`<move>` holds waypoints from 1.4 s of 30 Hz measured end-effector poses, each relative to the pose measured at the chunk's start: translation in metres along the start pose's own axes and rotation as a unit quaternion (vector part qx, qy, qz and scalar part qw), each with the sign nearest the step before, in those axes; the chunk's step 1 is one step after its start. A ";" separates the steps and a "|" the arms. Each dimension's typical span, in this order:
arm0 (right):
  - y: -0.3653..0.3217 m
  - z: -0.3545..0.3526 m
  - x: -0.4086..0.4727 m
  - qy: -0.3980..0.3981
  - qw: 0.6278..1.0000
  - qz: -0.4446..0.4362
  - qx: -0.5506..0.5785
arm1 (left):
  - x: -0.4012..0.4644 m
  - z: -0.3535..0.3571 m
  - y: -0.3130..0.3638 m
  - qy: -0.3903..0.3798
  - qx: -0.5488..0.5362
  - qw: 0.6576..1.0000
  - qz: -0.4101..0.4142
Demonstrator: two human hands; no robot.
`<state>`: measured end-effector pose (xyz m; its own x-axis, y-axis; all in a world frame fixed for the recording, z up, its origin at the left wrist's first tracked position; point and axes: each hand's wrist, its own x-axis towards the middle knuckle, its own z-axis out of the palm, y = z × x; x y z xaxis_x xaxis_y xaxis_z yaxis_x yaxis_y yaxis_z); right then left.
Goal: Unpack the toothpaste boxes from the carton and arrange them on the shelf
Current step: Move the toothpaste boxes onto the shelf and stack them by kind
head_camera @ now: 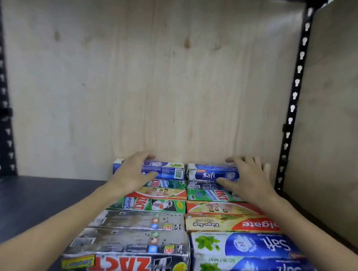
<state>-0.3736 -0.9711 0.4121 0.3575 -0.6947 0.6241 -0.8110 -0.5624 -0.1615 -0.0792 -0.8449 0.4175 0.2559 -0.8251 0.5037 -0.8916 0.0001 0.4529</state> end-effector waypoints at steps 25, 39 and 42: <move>-0.151 -0.009 -0.412 0.018 0.957 0.027 0.290 | -0.429 0.049 0.039 0.051 -0.163 0.985 -0.001; -0.072 0.202 -0.656 -0.387 0.828 0.322 0.248 | -0.623 0.275 -0.099 -0.408 -0.063 0.874 -0.257; -0.079 0.228 -0.688 -0.431 0.781 0.397 0.215 | -0.655 0.297 -0.105 -0.512 -0.080 0.811 -0.273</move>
<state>-0.4495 -0.5512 -0.1789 0.1506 -0.8412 -0.5193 -0.7707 0.2291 -0.5946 -0.2644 -0.4721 -0.1790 0.0793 -0.7633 -0.6411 -0.6686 -0.5178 0.5337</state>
